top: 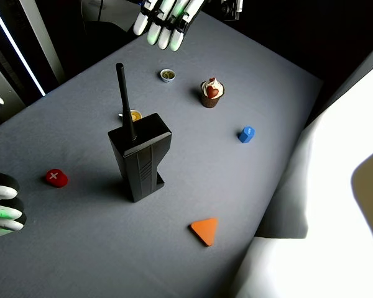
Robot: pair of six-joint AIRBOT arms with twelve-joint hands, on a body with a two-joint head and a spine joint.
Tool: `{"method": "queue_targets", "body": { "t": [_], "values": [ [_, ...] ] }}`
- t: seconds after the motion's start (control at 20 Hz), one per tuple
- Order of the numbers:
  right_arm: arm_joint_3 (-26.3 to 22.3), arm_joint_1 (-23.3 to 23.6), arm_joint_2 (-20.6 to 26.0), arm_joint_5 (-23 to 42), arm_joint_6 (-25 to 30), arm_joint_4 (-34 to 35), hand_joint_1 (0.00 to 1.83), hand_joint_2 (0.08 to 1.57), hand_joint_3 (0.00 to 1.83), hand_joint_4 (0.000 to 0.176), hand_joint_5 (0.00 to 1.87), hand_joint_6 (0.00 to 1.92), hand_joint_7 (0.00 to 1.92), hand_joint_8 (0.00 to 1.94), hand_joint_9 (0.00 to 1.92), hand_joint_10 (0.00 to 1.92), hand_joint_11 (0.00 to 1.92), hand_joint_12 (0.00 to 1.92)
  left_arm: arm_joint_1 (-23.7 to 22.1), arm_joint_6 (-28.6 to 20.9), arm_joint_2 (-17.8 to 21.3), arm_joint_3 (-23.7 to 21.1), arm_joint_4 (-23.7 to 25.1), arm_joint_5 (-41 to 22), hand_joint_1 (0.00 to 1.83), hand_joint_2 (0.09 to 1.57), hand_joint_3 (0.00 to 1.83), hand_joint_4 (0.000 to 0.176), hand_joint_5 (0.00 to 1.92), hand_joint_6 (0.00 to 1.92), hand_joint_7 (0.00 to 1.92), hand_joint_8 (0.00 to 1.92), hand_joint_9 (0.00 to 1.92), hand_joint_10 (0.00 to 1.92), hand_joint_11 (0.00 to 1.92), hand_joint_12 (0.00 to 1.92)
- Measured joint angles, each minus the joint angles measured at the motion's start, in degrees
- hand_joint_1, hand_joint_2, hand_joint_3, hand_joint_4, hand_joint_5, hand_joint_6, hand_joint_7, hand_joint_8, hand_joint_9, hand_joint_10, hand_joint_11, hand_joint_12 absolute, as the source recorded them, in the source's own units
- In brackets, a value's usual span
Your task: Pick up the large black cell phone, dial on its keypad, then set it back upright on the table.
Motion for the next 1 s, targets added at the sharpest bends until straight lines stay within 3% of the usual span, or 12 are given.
{"method": "queue_targets", "body": {
  "t": [0.15,0.35,0.5,0.9,1.0],
  "values": [
    [0.0,0.0,0.0,-0.07,-0.09,0.02,0.0,0.95,0.0,0.0,0.0,0.0,0.0,0.0,0.0,0.0,0.0,0.01,0.0,-0.17,0.0,0.2,-0.2,0.04,0.31,1.15,0.0,0.029,0.28,0.0,0.29,0.0,0.28,0.01,0.0,0.61],
    [0.57,1.22,-0.42,-0.02,-0.92,-0.2,0.0,0.92,0.0,0.0,0.0,0.0,0.0,0.0,0.0,0.0,0.0,0.0,0.0,-0.46,0.0,0.57,-0.22,-0.24,0.32,1.15,0.0,0.027,0.27,0.0,0.3,0.0,0.29,0.01,0.0,0.65],
    [3.72,1.62,-1.62,-0.02,-1.73,-3.69,0.0,0.92,0.0,0.0,0.0,0.0,0.0,0.0,0.0,0.0,0.0,0.0,0.0,-1.33,0.0,0.55,-0.22,-0.37,0.29,1.15,0.0,0.03,0.26,0.0,0.29,0.0,0.28,0.0,0.0,0.62],
    [9.88,4.37,-8.31,0.2,-4.83,-5.33,0.0,0.93,0.0,0.0,0.0,0.0,0.0,0.0,0.0,0.0,0.0,0.0,-0.24,-1.25,-0.66,0.81,-0.39,-1.53,0.29,1.16,0.0,0.022,0.28,0.0,0.28,0.0,0.28,0.01,0.0,0.69],
    [11.58,4.39,-10.6,0.04,-5.29,-5.44,0.08,0.92,0.0,0.0,0.0,0.0,0.0,0.0,0.0,0.0,0.0,0.0,-0.31,-1.53,-1.03,1.16,0.48,-2.32,0.3,1.16,0.0,0.021,0.29,0.0,0.29,0.0,0.3,0.01,0.0,0.65]
  ]
}}
